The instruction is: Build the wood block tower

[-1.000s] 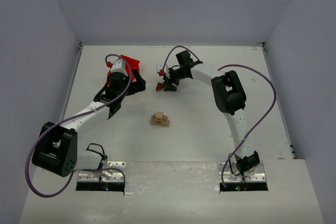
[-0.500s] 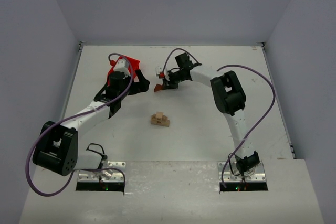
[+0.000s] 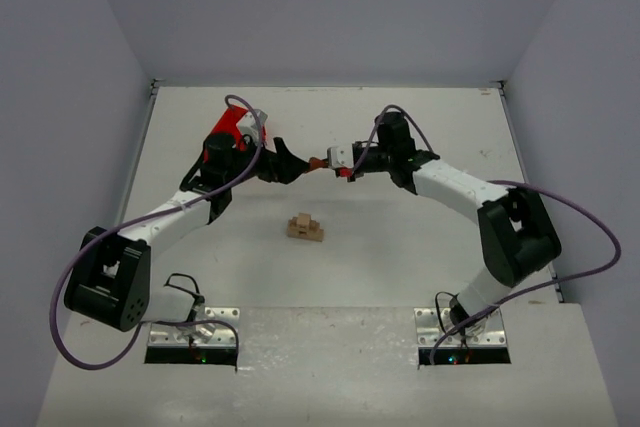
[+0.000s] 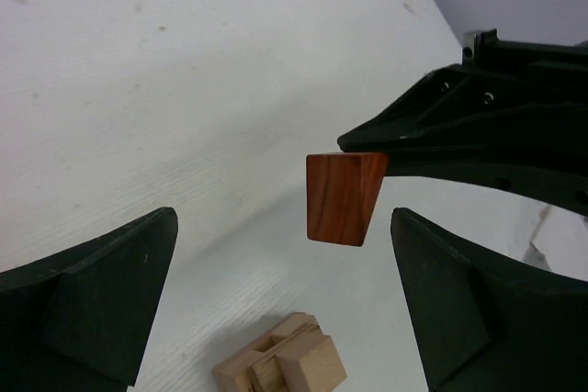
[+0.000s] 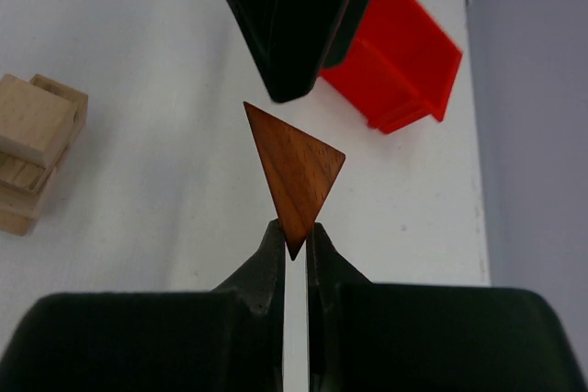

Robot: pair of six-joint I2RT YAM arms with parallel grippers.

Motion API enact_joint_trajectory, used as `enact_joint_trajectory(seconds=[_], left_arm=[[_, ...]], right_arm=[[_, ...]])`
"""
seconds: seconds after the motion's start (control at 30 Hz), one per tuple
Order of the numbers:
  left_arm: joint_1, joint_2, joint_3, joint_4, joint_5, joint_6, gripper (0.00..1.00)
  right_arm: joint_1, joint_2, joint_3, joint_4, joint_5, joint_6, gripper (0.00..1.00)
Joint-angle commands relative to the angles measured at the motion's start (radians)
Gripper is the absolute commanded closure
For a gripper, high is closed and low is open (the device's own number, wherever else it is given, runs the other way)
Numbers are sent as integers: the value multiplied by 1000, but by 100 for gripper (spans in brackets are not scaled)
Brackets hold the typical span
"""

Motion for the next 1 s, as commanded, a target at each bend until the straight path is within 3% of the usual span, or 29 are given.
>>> enact_joint_trajectory(seconds=[0.0,0.2,0.27,0.33,0.87,0.97], left_arm=[[9,34,39,202,333,4,5],[7,62,36,279,462,-41,10],[7,76,36,295,483,-59,18],[4,86,42,282,476,-57,24],[-14,145,76,236,455,-59,39],[-18,144,74,240,466,-63,49]], right_arm=[[21,-90,-72,55,-49,-90,100],[35,-123,-96,32,-28,-129,100],[43,-125,-102,38,-11,-138,100],[47,-128,-113,54,-2,-132,100],[69,-176,-147,92,-20,-173,100],[79,-172,-131,54,-9,-213,100]])
